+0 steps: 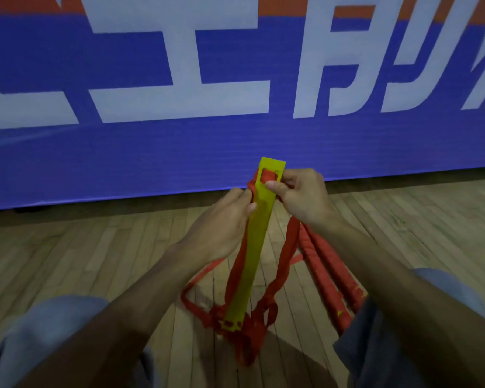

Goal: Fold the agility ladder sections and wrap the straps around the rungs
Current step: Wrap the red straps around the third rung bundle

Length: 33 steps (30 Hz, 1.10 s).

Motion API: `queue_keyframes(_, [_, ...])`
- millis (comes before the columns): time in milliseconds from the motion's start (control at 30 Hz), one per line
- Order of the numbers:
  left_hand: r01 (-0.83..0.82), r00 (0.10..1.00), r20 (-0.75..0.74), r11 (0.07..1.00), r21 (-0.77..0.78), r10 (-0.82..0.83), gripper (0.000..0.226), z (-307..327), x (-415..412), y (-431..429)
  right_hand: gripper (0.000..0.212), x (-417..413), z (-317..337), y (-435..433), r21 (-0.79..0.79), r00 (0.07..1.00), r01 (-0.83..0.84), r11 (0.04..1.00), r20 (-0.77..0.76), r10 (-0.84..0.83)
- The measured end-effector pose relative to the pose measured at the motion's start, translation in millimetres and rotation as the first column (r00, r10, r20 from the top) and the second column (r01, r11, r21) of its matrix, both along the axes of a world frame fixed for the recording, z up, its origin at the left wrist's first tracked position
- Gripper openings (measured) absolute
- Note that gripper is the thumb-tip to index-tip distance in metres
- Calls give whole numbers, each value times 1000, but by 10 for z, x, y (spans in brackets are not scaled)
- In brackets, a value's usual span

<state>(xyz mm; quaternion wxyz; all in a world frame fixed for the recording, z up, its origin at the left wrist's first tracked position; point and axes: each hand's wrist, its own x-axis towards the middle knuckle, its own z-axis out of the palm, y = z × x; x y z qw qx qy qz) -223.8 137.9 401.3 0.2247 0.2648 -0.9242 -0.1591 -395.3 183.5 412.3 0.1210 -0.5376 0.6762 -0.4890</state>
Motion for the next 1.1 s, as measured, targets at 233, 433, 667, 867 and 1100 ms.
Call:
queue_keyframes(233, [102, 921, -387, 943, 318, 31, 22, 120, -14, -101, 13, -213, 174, 139, -195, 849, -343, 919, 355, 392])
queue_keyframes(433, [286, 953, -296, 486, 826, -57, 50, 146, 8, -23, 23, -309, 160, 124, -354, 685, -482, 802, 418, 596])
queue_keyframes(667, [394, 918, -382, 323, 861, -103, 57, 95, -21, -23, 22, -327, 127, 117, -376, 564, -524, 764, 519, 642])
queue_keyframes(867, [302, 929, -366, 474, 827, 47, 38, 111, -36, -16, 20, -285, 127, 74, -191, 759, -362, 912, 507, 408])
queue_keyframes(1100, [175, 936, -320, 596, 784, 146, 20, 108, -53, -63, 36, -276, 146, 76, -81, 822, -323, 943, 469, 322])
